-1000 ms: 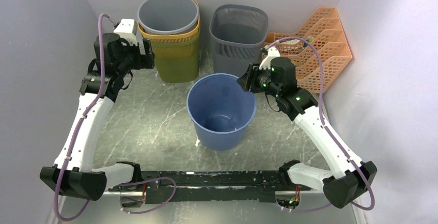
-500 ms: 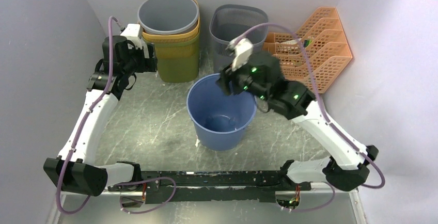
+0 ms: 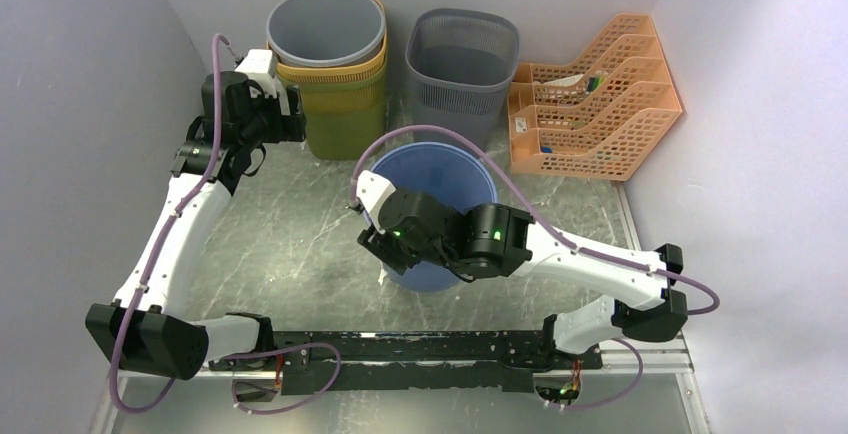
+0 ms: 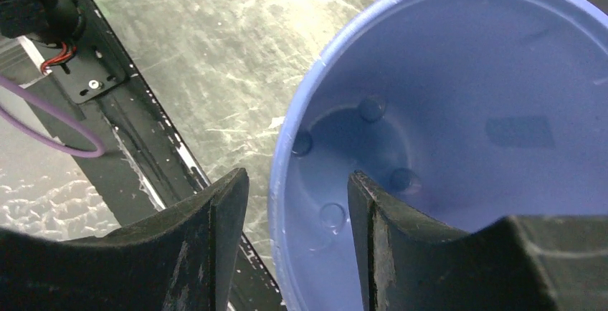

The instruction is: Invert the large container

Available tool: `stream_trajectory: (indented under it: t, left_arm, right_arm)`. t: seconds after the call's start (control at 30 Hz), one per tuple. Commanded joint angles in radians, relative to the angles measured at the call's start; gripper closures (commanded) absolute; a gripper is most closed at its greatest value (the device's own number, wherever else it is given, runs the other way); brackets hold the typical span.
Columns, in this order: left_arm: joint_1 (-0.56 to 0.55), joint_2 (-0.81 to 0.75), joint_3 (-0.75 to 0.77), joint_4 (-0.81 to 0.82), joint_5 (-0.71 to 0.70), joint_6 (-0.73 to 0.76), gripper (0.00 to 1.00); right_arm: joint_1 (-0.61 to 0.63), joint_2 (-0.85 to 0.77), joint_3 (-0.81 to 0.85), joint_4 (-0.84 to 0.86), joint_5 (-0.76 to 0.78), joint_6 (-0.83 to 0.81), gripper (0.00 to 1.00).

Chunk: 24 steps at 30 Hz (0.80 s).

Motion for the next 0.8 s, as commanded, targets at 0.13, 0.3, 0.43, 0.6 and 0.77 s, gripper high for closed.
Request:
stream_trajectory:
  t: [0.13, 0.3, 0.43, 0.6, 0.77]
  left_arm:
    - [-0.006, -0.021, -0.020, 0.029, -0.025, -0.003, 0.05]
    - [-0.006, -0.021, 0.027, -0.002, -0.036, 0.012, 0.04]
    - [-0.006, -0.030, 0.065, -0.019, -0.038, 0.015, 0.05]
    - [-0.006, -0.048, 0.122, -0.049, -0.055, 0.021, 0.05]
    - [-0.006, -0.068, 0.221, -0.082, -0.063, 0.013, 0.05]
  right_arm:
    - [0.002, -0.032, -0.075, 0.013, 0.066, 0.028, 0.51]
    - [0.002, -0.009, -0.052, 0.032, 0.055, 0.019, 0.69]
    - [0.001, 0.002, -0.021, 0.048, 0.077, 0.018, 0.96]
    - [-0.004, 0.025, 0.015, 0.108, 0.079, 0.024, 1.00]
    - [-0.035, -0.021, -0.018, 0.361, -0.004, 0.040, 1.00]
